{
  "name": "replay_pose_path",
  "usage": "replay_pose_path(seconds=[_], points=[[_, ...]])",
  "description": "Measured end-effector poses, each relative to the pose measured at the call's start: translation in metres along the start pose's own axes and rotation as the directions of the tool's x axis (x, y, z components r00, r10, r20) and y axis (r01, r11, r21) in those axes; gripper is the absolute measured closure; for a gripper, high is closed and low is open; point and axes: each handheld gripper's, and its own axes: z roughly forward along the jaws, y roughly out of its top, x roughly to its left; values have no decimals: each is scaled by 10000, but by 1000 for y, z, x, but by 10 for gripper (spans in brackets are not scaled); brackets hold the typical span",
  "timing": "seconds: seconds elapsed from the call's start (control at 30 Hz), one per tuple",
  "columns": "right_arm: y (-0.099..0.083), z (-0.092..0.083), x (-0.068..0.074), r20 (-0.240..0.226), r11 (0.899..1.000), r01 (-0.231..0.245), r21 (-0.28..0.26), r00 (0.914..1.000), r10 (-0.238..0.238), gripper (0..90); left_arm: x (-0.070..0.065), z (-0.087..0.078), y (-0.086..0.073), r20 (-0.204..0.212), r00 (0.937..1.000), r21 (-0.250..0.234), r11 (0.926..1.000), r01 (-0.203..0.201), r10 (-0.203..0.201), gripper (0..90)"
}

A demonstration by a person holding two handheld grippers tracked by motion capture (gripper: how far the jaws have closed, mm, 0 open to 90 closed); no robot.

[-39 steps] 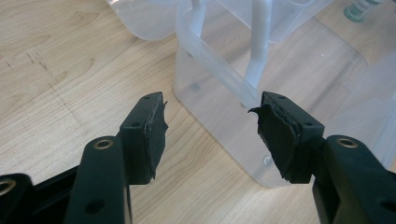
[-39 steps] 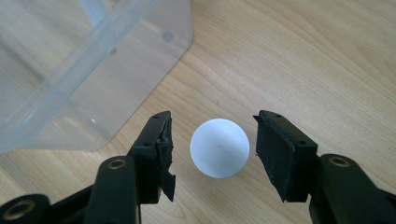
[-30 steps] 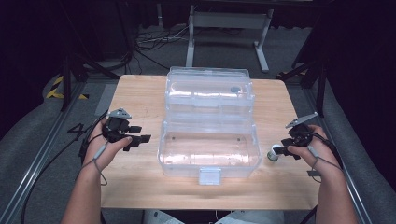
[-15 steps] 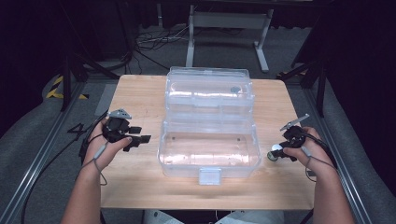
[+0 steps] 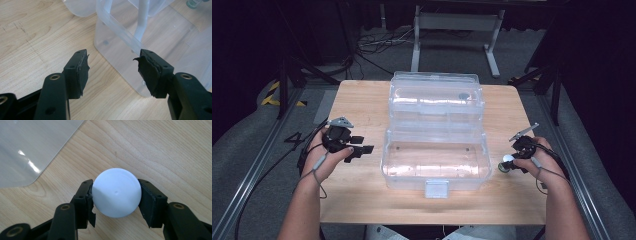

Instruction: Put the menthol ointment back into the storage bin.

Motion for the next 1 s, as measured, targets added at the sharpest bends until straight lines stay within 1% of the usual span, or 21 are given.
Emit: replay_pose_path(seconds=[0.07,0.17,0.23,0.3,0.43,0.53,0.6,0.7,0.9,1.0], points=[[0,0,0,18,10000,53,11,10000,-53,500,0,0,0,-32,10000,-15,10000,-27,27,418],[0,0,0,17,10000,-37,-41,10000,37,502,1,0,0,2,10000,20,10000,43,-43,418],[1,0,0,33,10000,-5,19,10000,5,503,2,0,-1,-2,10000,41,10000,73,-73,418],[2,0,0,34,10000,86,22,10000,-86,503,2,0,-1,-25,9999,0,10000,98,-98,418],[4,-3,0,-120,9995,306,75,9995,-305,504,2,0,-1,-27,9999,9,9999,131,-131,418],[7,-8,2,-102,9986,535,20,9985,-534,504,3,0,-1,-18,9999,30,9999,116,-116,418],[9,-11,3,-155,9971,762,-10,9970,-762,504,4,0,-2,-43,9998,15,9998,188,-188,418],[11,-17,4,-186,9953,971,0,9951,-971,504,5,-2,-2,-70,9997,-7,9997,224,-224,417],[18,-29,8,-276,9915,1300,38,9911,-1299,504,5,-2,-3,-78,9997,-23,9997,234,-234,417],[22,-35,10,-290,9905,1376,53,9901,-1374,504,6,-2,-3,-95,9997,-22,9997,225,-226,416]])
